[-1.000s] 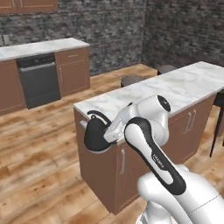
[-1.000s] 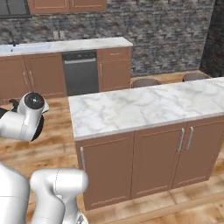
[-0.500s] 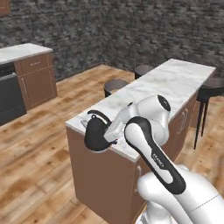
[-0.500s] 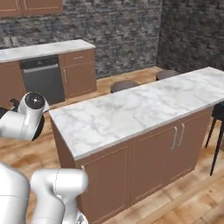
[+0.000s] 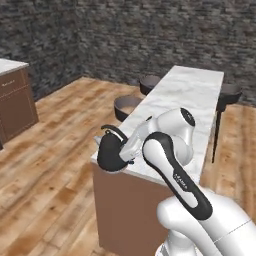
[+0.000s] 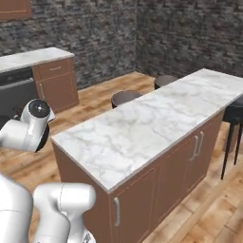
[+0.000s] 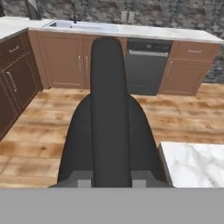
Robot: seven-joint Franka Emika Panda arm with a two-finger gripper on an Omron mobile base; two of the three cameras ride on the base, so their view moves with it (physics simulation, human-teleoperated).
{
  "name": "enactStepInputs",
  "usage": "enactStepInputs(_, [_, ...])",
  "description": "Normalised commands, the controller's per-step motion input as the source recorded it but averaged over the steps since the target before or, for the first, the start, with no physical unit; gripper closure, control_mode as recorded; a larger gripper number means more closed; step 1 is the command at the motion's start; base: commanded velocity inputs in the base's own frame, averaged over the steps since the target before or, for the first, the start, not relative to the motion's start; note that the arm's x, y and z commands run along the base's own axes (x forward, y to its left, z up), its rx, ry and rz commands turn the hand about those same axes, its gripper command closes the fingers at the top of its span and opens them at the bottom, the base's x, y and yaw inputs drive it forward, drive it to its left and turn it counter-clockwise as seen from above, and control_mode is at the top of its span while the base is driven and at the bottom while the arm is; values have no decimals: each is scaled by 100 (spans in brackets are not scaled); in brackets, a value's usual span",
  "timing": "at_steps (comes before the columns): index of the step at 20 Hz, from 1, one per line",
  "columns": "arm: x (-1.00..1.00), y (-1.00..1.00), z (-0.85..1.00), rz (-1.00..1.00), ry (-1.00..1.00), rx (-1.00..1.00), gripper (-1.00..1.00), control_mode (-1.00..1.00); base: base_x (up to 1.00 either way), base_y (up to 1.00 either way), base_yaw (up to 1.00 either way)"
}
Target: The kettle is done boiling. Turn off the stove, then wait for 300 timesteps before moving the kettle to the dining table.
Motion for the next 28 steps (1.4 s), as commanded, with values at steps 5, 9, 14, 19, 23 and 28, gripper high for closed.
enactStepInputs(5, [0, 0, 0, 0, 0, 0, 100, 100, 18, 92, -41])
enactStepInputs(9, [0, 0, 0, 0, 0, 0, 100, 100, 20, 85, -44])
enactStepInputs(14, [0, 0, 0, 0, 0, 0, 100, 100, 20, 77, -47])
enactStepInputs(19, [0, 0, 0, 0, 0, 0, 100, 100, 12, 82, -45])
enactStepInputs(23, [0, 0, 0, 0, 0, 0, 100, 100, 2, 85, -44])
enactStepInputs(28, [0, 0, 0, 0, 0, 0, 100, 100, 5, 81, -46])
